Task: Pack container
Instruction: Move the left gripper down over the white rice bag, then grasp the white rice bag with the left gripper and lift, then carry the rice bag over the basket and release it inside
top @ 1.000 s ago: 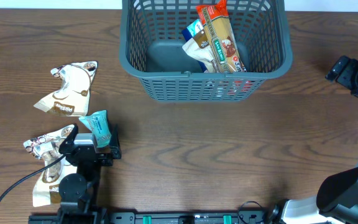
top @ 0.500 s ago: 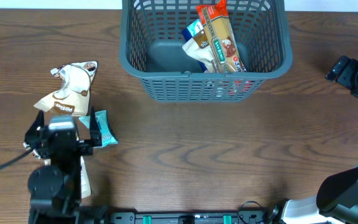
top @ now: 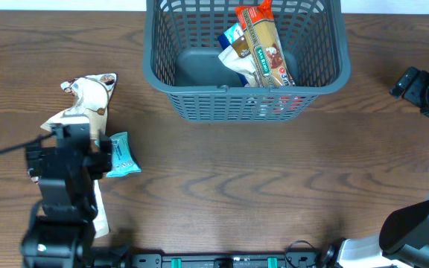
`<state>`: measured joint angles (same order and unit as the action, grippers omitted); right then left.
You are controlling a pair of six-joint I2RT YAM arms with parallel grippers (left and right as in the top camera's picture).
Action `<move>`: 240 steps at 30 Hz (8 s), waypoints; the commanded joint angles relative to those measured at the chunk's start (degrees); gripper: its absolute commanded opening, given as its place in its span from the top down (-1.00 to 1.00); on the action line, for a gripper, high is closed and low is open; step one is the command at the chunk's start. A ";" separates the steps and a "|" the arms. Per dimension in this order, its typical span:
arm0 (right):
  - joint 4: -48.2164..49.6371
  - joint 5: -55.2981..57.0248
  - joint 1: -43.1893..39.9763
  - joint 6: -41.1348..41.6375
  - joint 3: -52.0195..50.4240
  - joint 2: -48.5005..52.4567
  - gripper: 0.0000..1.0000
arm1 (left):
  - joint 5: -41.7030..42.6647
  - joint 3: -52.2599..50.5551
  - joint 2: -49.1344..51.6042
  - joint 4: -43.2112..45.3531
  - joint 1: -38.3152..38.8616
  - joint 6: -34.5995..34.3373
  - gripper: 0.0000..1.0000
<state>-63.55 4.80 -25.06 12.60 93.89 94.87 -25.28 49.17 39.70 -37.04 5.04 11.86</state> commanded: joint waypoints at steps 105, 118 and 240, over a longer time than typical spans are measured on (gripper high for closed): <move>-0.11 0.09 -0.02 0.66 -0.04 -0.24 -0.99 | 29.97 45.27 77.11 -14.97 -19.85 2.91 -0.97; -0.11 0.09 -0.02 0.66 -0.04 -0.24 -0.98 | 26.01 45.27 78.14 -12.59 -19.85 3.15 -0.97; -0.11 0.09 -0.02 0.66 -0.04 -0.24 -0.98 | 36.65 46.56 45.70 13.92 10.03 -18.18 0.89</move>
<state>-63.59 4.69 -25.06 12.62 93.89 94.87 11.05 94.26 83.92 -24.99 13.72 -5.61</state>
